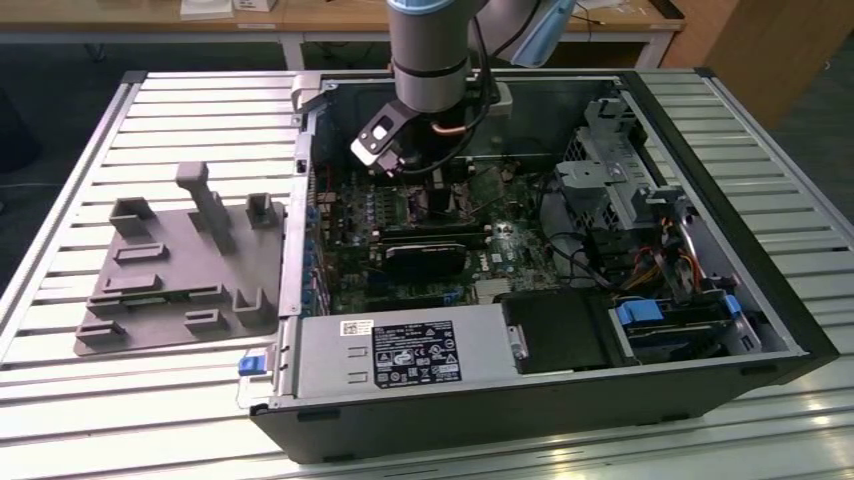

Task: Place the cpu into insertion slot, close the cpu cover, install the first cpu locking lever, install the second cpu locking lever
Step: 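Place the cpu into insertion slot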

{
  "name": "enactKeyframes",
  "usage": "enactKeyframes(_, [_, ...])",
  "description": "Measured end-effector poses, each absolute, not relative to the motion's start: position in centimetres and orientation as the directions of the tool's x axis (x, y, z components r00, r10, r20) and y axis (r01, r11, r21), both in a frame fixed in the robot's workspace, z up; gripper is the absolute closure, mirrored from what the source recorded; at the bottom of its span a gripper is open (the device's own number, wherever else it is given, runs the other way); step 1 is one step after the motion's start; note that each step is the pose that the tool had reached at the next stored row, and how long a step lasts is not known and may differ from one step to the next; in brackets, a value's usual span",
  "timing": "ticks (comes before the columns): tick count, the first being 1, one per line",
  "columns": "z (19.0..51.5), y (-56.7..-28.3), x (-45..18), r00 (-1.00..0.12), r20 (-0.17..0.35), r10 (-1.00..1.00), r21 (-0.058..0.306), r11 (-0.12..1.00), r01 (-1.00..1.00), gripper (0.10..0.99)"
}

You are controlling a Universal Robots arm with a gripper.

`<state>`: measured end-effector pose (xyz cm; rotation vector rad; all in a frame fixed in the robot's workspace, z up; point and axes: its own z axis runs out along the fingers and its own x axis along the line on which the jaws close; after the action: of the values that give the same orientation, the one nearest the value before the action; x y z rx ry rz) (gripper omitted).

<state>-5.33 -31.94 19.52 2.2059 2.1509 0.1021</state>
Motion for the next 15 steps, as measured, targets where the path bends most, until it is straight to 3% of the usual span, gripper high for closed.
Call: enactKeyframes(15, [19.29,-31.92,-5.35,0.024,0.007,1.000,0.088,-0.024,0.996,0.549])
